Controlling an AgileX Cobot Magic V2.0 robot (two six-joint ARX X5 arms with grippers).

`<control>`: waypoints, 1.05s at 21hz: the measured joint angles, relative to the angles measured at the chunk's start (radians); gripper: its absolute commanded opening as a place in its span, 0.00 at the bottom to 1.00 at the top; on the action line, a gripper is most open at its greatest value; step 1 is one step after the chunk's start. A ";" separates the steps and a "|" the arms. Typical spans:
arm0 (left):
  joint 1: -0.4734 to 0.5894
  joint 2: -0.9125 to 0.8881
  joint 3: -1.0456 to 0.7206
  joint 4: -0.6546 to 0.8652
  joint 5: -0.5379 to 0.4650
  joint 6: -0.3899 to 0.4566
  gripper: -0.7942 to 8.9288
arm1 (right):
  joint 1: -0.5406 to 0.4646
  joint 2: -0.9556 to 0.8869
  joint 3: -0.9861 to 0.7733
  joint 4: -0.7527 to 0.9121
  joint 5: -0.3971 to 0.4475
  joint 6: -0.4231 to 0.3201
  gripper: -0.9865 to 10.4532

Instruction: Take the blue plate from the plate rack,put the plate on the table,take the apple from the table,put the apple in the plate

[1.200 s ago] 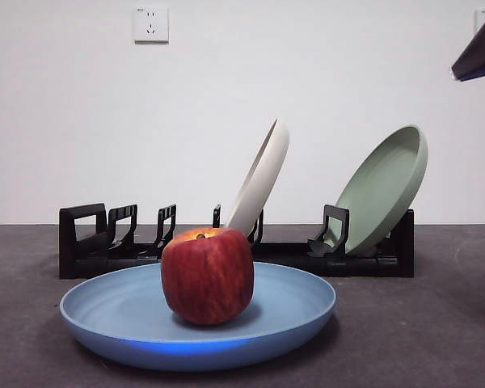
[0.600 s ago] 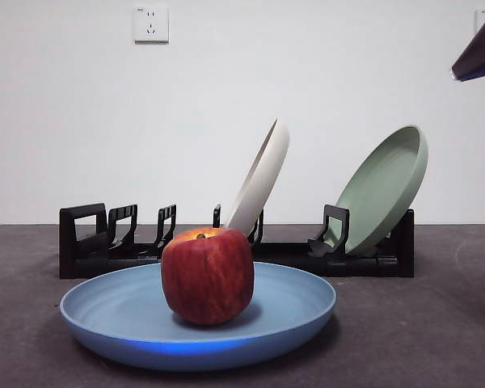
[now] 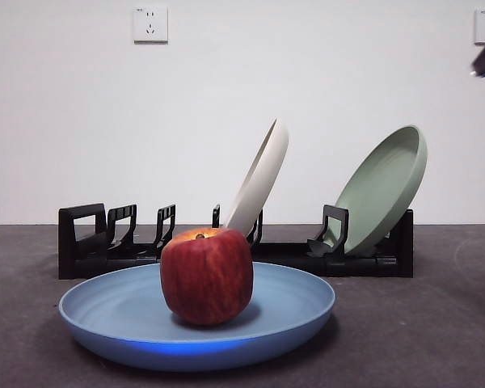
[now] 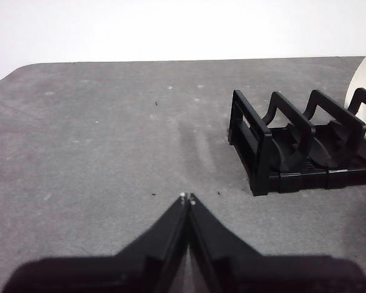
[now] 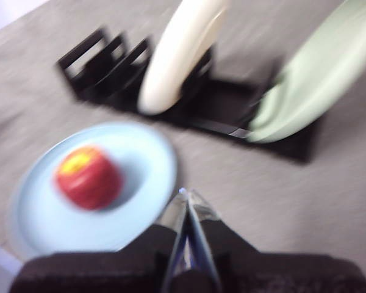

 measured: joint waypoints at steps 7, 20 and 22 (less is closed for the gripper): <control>0.000 0.000 0.000 0.000 0.000 0.000 0.08 | -0.414 -0.049 0.000 0.035 -0.005 -0.079 0.08; 0.000 0.000 0.000 0.000 0.000 0.000 0.08 | -0.707 -0.297 -0.343 0.315 -0.171 -0.105 0.09; 0.000 0.000 0.000 0.000 0.000 0.000 0.08 | -0.712 -0.326 -0.386 0.315 -0.187 -0.105 0.09</control>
